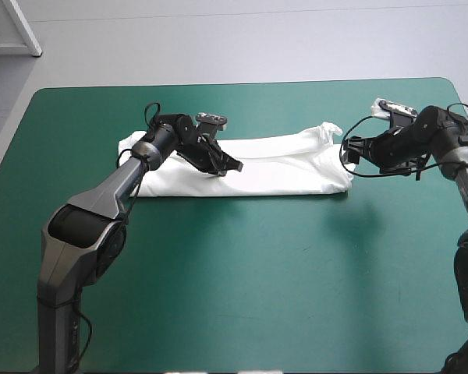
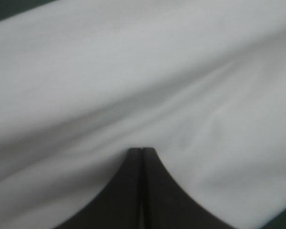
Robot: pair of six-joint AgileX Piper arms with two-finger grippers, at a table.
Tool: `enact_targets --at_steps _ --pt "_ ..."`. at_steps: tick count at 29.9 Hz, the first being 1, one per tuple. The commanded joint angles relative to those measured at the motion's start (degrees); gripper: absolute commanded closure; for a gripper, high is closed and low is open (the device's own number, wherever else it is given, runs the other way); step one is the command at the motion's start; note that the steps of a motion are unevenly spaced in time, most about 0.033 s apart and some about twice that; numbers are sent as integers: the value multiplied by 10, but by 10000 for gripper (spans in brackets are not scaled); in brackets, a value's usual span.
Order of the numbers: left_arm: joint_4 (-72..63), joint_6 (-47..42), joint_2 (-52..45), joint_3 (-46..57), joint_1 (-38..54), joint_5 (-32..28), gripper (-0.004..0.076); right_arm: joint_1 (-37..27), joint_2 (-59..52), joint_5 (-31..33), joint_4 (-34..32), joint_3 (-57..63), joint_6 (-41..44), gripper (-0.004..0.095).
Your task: Fold the cloth
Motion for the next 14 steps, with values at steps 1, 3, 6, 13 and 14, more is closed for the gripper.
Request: enact_targets --at_steps 1,3,6,13,14 --pt "-11 0 -22 -14 -9 -17 734 -4 -5 -18 44 -16 -26 99" --pt "-7 -2 -16 -14 -13 -16 734 -4 9 -22 64 -17 -42 99" --pt "1 -7 -10 -14 -17 -16 734 -4 30 -31 102 -17 -68 99" --pt "5 -13 -10 -14 -22 -17 734 -3 84 -43 186 -17 -118 99" --pt "5 -13 -10 -14 -22 -17 734 -3 91 -42 195 -17 -123 99"
